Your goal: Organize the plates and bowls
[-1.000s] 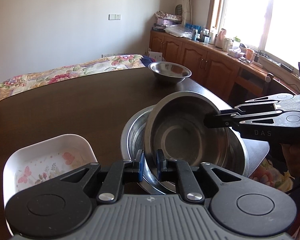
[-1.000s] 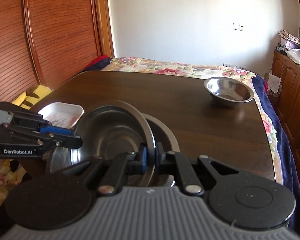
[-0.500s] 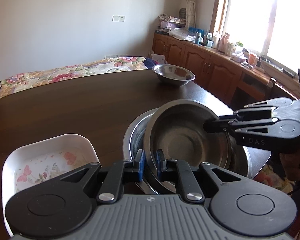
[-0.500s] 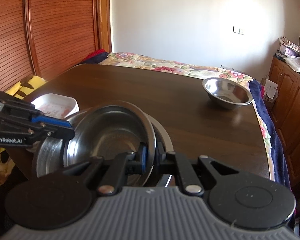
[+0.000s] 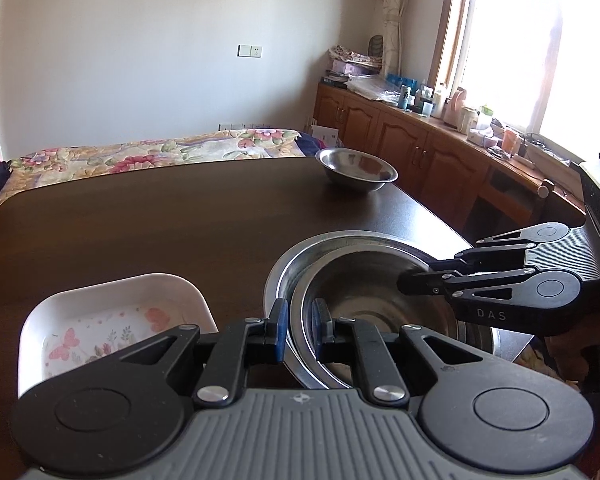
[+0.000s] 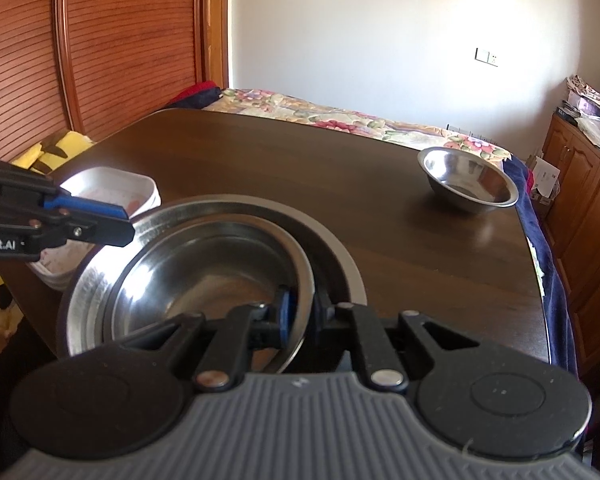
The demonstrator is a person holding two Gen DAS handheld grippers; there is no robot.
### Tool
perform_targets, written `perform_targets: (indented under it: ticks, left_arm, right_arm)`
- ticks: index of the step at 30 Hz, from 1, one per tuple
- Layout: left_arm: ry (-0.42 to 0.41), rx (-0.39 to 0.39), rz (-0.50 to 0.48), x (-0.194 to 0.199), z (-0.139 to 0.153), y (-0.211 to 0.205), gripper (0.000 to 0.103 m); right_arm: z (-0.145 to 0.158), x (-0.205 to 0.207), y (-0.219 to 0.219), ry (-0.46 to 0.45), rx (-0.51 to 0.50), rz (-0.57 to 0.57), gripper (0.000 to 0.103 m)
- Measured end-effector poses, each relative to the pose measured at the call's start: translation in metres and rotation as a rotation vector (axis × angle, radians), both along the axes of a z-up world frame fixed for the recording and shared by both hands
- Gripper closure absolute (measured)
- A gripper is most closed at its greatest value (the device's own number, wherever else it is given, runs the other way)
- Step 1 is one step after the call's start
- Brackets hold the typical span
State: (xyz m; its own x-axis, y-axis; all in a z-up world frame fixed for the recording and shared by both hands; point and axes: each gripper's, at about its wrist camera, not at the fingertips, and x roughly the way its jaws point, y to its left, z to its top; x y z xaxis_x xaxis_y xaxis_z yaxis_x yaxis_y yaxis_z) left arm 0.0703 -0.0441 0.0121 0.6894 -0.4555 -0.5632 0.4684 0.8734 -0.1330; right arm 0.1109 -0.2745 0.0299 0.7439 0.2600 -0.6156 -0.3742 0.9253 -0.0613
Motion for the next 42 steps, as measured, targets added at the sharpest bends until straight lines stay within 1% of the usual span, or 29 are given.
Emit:
perform_targets:
  ticks: [6,8,9,10,17,20,27,31,34,36,38,40,41,42]
  left_arm:
    - [-0.005,0.011,-0.009,-0.001,0.0,-0.004,0.09]
    - [-0.004,0.015,-0.011,-0.001,-0.001,-0.007,0.09]
    - [-0.002,0.016,-0.012,0.0,-0.002,-0.007,0.09]
    - [-0.001,0.017,-0.013,0.0,-0.002,-0.007,0.09]
    - [-0.011,0.02,-0.019,0.003,0.002,-0.011,0.089]
    - [-0.016,0.017,-0.021,0.007,0.004,-0.012,0.088]
    - [-0.038,0.036,-0.014,0.027,0.011,-0.02,0.088]
    - [-0.042,0.056,-0.006,0.044,0.016,-0.028,0.088]
    - [-0.055,0.071,-0.006,0.057,0.022,-0.035,0.087]
    - [-0.06,0.073,-0.006,0.066,0.026,-0.039,0.08]
    - [-0.065,0.075,-0.006,0.075,0.029,-0.043,0.077]
    - [-0.073,0.084,-0.012,0.085,0.033,-0.05,0.077]
    - [-0.075,0.088,-0.015,0.09,0.034,-0.054,0.075]
    - [-0.077,0.09,-0.017,0.094,0.035,-0.056,0.074]
  right_arm:
    - [0.001,-0.001,0.001,-0.014,-0.005,-0.001,0.089]
    - [0.002,-0.002,0.001,-0.03,0.004,-0.001,0.084]
    - [0.004,-0.002,0.0,-0.031,0.023,-0.001,0.081]
    - [0.006,-0.003,-0.002,-0.035,0.041,0.001,0.08]
    - [0.018,-0.006,-0.005,-0.086,0.064,0.001,0.08]
    - [0.023,-0.006,-0.009,-0.114,0.075,-0.013,0.08]
    - [0.033,0.004,-0.028,-0.191,0.079,-0.041,0.08]
    - [0.036,0.018,-0.044,-0.213,0.101,-0.064,0.08]
    - [0.038,0.027,-0.052,-0.239,0.092,-0.077,0.08]
    - [0.038,0.033,-0.06,-0.252,0.085,-0.093,0.08]
    - [0.038,0.041,-0.066,-0.252,0.091,-0.108,0.079]
    - [0.038,0.05,-0.074,-0.253,0.096,-0.116,0.077]
    - [0.038,0.055,-0.077,-0.255,0.095,-0.122,0.069]
    - [0.037,0.059,-0.079,-0.257,0.094,-0.125,0.063]
